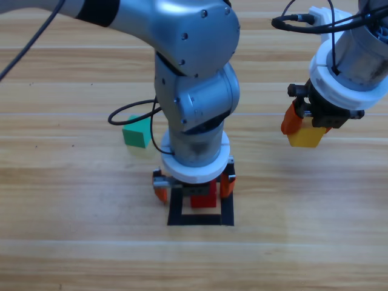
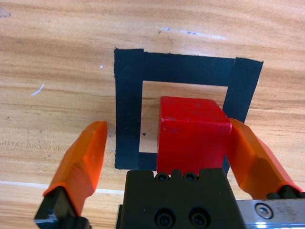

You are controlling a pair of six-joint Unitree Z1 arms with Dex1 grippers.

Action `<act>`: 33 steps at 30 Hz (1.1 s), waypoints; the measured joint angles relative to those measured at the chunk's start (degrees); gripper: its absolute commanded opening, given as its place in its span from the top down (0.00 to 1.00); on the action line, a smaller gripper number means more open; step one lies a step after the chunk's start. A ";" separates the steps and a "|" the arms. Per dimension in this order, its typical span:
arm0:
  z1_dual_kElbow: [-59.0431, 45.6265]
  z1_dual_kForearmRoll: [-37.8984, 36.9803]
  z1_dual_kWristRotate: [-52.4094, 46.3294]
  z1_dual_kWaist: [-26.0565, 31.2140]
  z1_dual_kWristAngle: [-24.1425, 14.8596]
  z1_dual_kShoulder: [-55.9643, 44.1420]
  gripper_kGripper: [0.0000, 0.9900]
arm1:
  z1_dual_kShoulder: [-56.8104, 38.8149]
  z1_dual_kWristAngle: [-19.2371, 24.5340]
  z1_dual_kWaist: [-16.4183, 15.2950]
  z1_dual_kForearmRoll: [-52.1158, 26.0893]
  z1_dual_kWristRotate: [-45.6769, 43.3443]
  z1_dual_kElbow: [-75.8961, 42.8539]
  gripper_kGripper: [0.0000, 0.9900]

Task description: Stack the blocks in the rectangular block: red at the bottom, yellow in the middle, green on top

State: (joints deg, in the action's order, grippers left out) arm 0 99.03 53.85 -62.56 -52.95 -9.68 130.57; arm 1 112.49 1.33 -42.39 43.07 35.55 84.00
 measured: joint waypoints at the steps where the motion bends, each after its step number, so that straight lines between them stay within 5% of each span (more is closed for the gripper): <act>1: -0.14 0.00 -0.03 0.00 0.00 -0.09 0.00 | 0.00 0.00 -0.02 0.13 0.00 0.08 1.00; 9: -0.41 0.00 0.39 0.02 -1.25 -5.13 0.00 | 1.43 0.96 -1.45 5.32 0.85 4.71 1.00; 16: -6.48 0.27 2.02 2.42 -4.24 -22.81 0.00 | 4.76 3.16 -3.77 11.65 3.51 10.91 1.00; 25: -16.72 -1.62 22.13 14.21 -6.88 -34.64 0.00 | 13.34 3.16 -7.83 21.09 6.74 25.57 1.00; 33: -18.94 -9.08 43.54 22.49 0.89 -35.95 0.00 | 19.48 3.16 -12.55 24.38 11.92 32.92 1.00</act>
State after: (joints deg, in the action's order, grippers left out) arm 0 80.09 44.77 -19.02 -30.46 -8.80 94.62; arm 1 131.97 4.49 -54.93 67.46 47.47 116.92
